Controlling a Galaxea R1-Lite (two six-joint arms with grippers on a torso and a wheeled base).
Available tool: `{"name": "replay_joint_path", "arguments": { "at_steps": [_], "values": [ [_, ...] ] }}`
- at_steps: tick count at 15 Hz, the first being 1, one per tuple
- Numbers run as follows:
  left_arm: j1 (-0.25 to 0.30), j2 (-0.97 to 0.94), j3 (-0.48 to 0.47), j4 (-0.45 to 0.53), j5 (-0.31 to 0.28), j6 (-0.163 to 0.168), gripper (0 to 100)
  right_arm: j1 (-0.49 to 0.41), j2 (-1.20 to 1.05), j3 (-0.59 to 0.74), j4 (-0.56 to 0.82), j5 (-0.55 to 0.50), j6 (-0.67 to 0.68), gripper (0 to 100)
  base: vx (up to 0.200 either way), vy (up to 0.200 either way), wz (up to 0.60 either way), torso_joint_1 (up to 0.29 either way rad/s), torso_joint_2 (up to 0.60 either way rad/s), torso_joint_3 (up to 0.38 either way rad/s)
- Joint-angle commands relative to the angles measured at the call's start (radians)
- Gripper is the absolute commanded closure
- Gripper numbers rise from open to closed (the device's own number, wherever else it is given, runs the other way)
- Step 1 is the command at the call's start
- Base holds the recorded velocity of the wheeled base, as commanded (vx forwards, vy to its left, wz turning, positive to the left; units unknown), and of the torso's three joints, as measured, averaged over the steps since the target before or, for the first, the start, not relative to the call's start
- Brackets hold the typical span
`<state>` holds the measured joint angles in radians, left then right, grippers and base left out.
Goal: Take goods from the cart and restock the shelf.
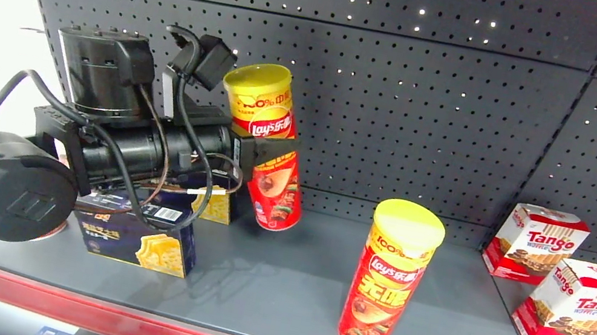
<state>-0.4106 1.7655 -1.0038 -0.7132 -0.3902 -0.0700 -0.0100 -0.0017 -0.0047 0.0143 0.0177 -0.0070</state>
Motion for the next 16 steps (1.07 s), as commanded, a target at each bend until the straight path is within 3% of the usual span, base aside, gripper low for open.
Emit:
{"name": "replay_joint_path", "arguments": {
  "at_steps": [1, 16],
  "values": [
    [0.024, 0.009, 0.002, -0.002, -0.009, -0.001, 100, -0.001, 0.002, 0.0, 0.0, -0.001, -0.001, 0, 0.0, 0.0, 0.0, 0.0, 0.0, 0.0],
    [0.023, 0.045, -0.027, -0.003, -0.022, 0.003, 100, -0.001, 0.002, 0.0, 0.0, 0.001, -0.001, 0, 0.0, 0.0, -0.04, 0.0, 0.0, 0.0]
  ]
}}
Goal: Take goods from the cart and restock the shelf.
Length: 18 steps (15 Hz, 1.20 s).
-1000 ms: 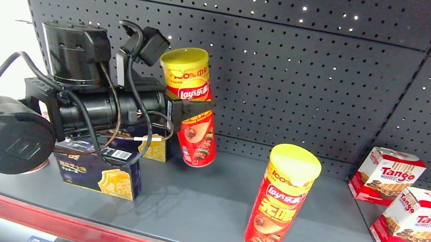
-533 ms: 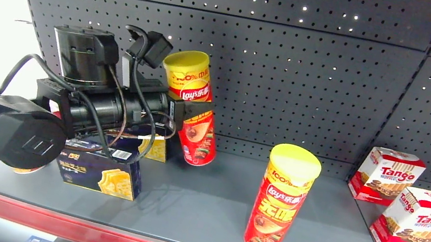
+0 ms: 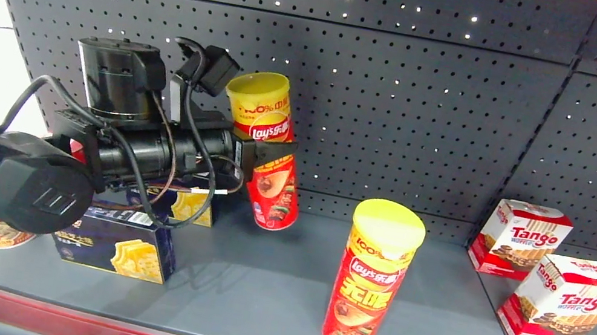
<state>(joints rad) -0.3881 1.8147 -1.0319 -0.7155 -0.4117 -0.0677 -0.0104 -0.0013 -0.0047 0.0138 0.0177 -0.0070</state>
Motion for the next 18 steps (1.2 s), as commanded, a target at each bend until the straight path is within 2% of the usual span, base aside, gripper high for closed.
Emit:
{"name": "replay_joint_path", "arguments": {
  "at_steps": [1, 4, 18],
  "values": [
    [0.0, -0.005, 0.004, -0.001, 0.001, 0.0, 100, 0.001, 0.001, 0.0, 0.0, 0.001, -0.001, 0, 0.0, 0.0, 0.0, 0.0, 0.0, 0.0],
    [0.002, -0.003, 0.0, -0.001, -0.001, 0.0, 100, 0.0, 0.001, 0.0, 0.0, 0.001, 0.001, 0, 0.0, 0.0, -0.6, 0.001, 0.0, 0.005],
    [0.025, 0.006, 0.016, 0.011, 0.007, 0.008, 100, 0.0, 0.001, 0.0, -0.002, 0.001, 0.001, 0, 0.0, 0.0, 0.0, 0.0, 0.0, 0.0]
  ]
}}
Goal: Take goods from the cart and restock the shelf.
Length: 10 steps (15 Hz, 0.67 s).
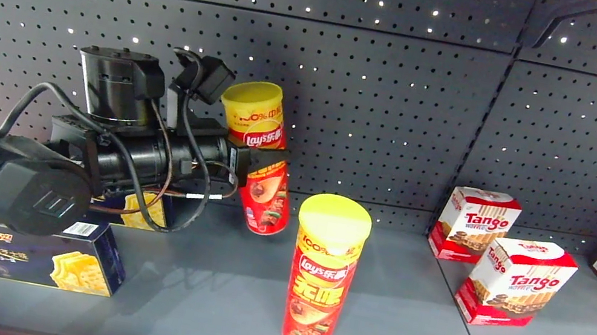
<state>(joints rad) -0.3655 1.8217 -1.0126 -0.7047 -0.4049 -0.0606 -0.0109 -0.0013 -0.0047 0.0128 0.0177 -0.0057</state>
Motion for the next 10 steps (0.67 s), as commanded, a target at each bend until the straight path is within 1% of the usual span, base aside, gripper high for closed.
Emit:
{"name": "replay_joint_path", "arguments": {
  "at_steps": [1, 2, 4, 5, 6, 7, 8, 10],
  "values": [
    [0.002, 0.004, -0.006, 0.001, -0.006, 0.001, 100, 0.0, 0.001, 0.0, 0.001, 0.001, -0.002, 0, 0.0, 0.0, 0.0, 0.0, 0.0, 0.0],
    [0.002, 0.007, -0.012, 0.002, -0.014, 0.002, 100, 0.0, 0.001, 0.0, 0.0, 0.001, 0.0, 0, 0.0, 0.0, 0.0, 0.0, 0.0, 0.0],
    [0.0, 0.047, -0.06, 0.005, -0.028, 0.001, 100, 0.0, 0.001, 0.0, 0.0, 0.001, -0.002, 0, 0.0, 0.0, 0.0, 0.0, 0.0, 0.0],
    [-0.004, 0.056, -0.107, 0.093, -0.032, 0.004, 100, 0.0, 0.001, 0.0, 0.0, -0.001, 0.0, 0, 0.0, 0.0, 0.0, 0.0, 0.0, 0.0],
    [-0.003, 0.056, -0.126, 0.14, -0.041, 0.005, 100, 0.0, 0.001, 0.0, 0.001, -0.001, 0.0, 0, 0.0, 0.0, 0.0, 0.0, 0.0, 0.0],
    [0.002, 0.06, -0.166, 0.22, -0.086, 0.005, 100, 0.0, 0.001, 0.0, 0.0, 0.001, 0.0, 0, 0.0, 0.0, 0.0, 0.0, 0.0, 0.0],
    [0.005, 0.071, -0.184, 0.243, -0.103, 0.005, 100, 0.0, 0.001, 0.0, 0.001, 0.001, 0.0, 0, 0.0, 0.0, 0.0, 0.0, 0.0, 0.0],
    [0.007, 0.102, -0.201, 0.235, -0.104, 0.008, 100, 0.0, 0.001, 0.0, 0.0, -0.001, 0.0, 0, 0.0, 0.0, 0.0, 0.0, 0.0, 0.0]
  ]
}}
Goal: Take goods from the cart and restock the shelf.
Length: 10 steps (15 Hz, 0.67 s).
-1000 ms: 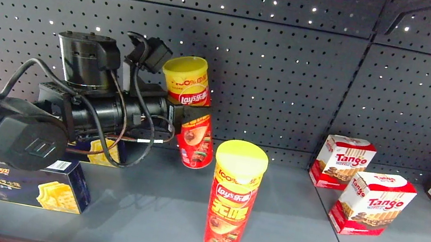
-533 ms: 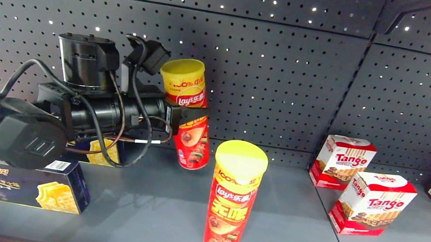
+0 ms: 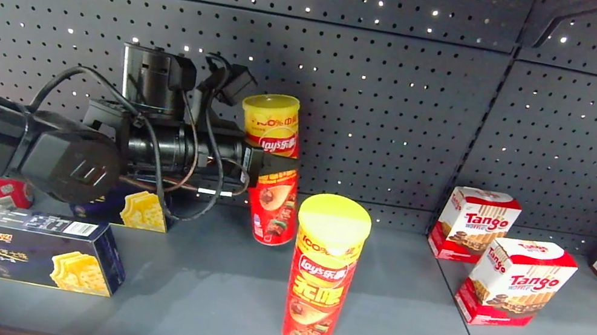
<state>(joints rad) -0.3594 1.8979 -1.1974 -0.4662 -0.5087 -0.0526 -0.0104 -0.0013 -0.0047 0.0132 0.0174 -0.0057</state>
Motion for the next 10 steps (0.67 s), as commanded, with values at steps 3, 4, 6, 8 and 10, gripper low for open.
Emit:
{"name": "replay_joint_path", "arguments": {
  "at_steps": [3, 4, 6, 8, 10],
  "values": [
    [0.003, 0.058, -0.025, 0.001, -0.004, 0.066, 100, 0.0, 0.001, 0.0, -0.001, 0.001, 0.0, 0, 0.0, 0.0, 0.0, 0.0, 0.0, 0.0],
    [0.003, 0.07, -0.031, 0.004, -0.004, 0.088, 100, 0.0, 0.001, 0.0, 0.001, 0.001, 0.0, 0, 0.0, 0.0, 0.0, 0.0, 0.0, 0.0],
    [0.0, 0.102, -0.057, 0.004, -0.007, 0.102, 100, 0.0, 0.001, 0.0, 0.001, 0.001, 0.0, 0, 0.0, 0.0, 0.0, 0.0, 0.0, 0.0],
    [-0.001, 0.125, -0.09, 0.006, -0.022, 0.1, 100, 0.0, 0.001, 0.0, 0.001, -0.001, 0.0, 0, 0.0, 0.0, 0.0, 0.0, 0.0, 0.0],
    [-0.007, 0.147, -0.114, 0.004, -0.042, 0.1, 100, 0.0, 0.001, 0.0, -0.001, 0.001, 0.0, 0, 0.0, 0.0, 0.0, 0.0, 0.0, 0.0]
  ]
}}
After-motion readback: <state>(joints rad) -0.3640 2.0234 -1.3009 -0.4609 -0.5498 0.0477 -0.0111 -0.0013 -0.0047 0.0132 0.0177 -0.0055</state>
